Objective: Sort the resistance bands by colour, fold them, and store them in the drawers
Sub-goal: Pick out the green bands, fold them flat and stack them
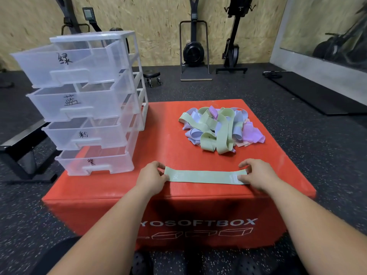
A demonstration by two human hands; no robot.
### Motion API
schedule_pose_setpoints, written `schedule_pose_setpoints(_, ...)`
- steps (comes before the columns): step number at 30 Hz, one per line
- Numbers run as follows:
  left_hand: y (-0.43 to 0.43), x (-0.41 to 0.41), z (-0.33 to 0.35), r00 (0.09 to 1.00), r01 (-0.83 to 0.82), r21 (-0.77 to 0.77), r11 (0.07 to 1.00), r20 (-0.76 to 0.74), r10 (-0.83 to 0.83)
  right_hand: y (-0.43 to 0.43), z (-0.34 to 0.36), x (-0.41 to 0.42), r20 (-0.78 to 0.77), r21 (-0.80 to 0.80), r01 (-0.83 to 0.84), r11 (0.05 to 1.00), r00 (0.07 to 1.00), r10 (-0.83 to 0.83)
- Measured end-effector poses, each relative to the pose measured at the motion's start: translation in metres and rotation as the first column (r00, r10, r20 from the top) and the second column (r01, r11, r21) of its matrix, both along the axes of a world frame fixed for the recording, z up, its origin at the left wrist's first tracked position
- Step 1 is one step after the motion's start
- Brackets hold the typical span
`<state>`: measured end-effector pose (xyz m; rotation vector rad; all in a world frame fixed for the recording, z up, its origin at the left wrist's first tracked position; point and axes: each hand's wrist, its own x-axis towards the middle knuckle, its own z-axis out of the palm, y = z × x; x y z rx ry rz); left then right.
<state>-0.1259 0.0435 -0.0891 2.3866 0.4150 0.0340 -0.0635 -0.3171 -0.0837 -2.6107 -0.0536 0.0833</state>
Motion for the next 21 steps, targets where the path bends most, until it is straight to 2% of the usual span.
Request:
schedule_pose_setpoints(6,0.000,0.007,0.000,0.998,-0.055,-0.065,0.996,-0.022,0.054,0.003,0.009,0.009,0.016,0.039,0.095,0.995,0.995,-0.096)
schedule_pose_setpoints(8,0.002,0.007,-0.002,0.998,-0.018,0.037,0.999,-0.063,0.020,0.003,0.009,0.009,0.000,-0.069,0.069,0.995,0.998,-0.070)
schedule_pose_setpoints(11,-0.001,0.006,-0.004,0.997,0.058,0.279,0.959,-0.068,-0.041,0.009,0.011,0.006,-0.036,-0.336,-0.001,0.942,0.999,-0.012)
schedule_pose_setpoints(14,-0.006,0.008,0.003,0.996,0.086,0.414,0.906,-0.019,-0.085,0.017,0.020,0.009,-0.006,-0.433,0.021,0.901,1.000,-0.026)
schedule_pose_setpoints(17,-0.010,0.018,0.017,0.989,0.134,0.418,0.898,-0.005,-0.145,0.023,0.035,0.016,0.060,-0.399,0.026,0.917,0.998,-0.003)
schedule_pose_setpoints(21,-0.021,0.034,0.031,0.966,0.222,0.331,0.917,0.055,-0.253,0.037,0.048,0.027,0.173,-0.231,0.024,0.973,0.985,0.016)
